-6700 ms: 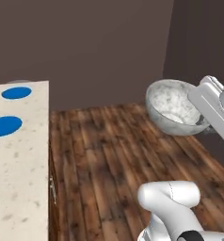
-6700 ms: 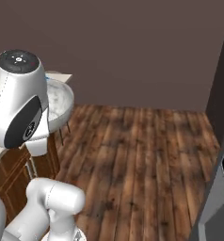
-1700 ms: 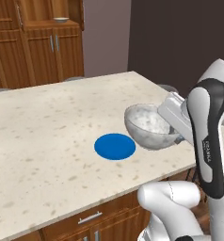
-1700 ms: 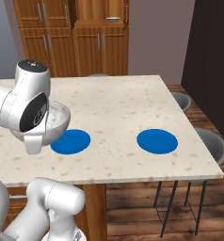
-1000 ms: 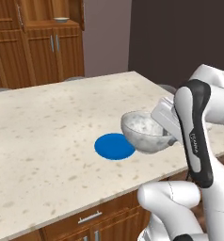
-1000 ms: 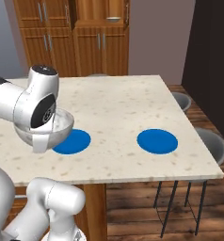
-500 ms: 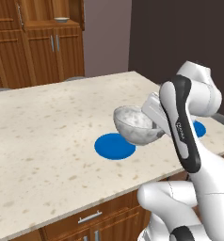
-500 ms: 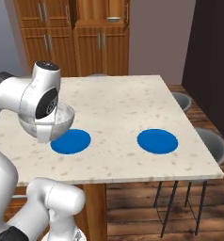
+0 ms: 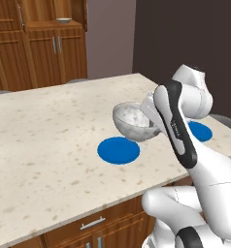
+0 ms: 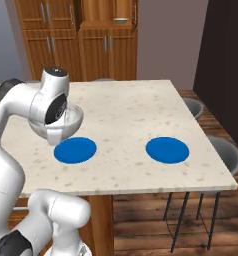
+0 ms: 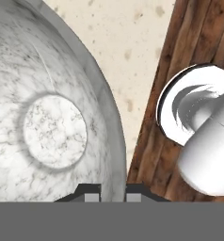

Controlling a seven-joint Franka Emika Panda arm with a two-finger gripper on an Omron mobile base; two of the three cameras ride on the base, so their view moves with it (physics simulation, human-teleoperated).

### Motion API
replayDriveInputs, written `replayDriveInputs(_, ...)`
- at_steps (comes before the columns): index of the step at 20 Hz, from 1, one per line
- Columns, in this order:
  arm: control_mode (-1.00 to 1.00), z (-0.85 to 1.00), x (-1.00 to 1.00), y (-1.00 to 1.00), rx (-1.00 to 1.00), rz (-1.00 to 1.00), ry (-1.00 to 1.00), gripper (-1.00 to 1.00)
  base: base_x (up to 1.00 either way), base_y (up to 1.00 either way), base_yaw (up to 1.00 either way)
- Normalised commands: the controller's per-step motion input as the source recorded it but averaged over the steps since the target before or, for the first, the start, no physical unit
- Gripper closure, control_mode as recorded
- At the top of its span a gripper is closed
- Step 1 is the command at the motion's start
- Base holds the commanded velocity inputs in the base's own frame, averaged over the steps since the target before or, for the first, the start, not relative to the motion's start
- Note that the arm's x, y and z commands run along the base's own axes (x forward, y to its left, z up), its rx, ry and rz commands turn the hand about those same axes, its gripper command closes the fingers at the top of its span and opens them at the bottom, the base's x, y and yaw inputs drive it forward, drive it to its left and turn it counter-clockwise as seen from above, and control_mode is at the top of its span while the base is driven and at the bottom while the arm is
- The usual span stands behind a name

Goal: Move the bowls from the cabinet to the plates on the dining table.

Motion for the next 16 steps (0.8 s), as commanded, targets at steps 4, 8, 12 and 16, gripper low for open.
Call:
replayDriveInputs(4,-1.0,-0.14,0.42,0.0,0.0,0.0,-0.12,1.0,0.0,0.0,0.0)
replayDriveInputs(8,-1.0,-0.24,0.45,0.0,-0.02,0.0,-0.03,1.0,0.0,0.0,0.0)
replayDriveInputs(12,-1.0,-0.29,0.46,0.0,-0.01,0.0,0.0,1.0,0.0,0.0,0.0)
replayDriveInputs(16,-1.0,-0.3,0.36,0.01,0.0,0.0,0.0,1.0,0.0,0.0,0.0)
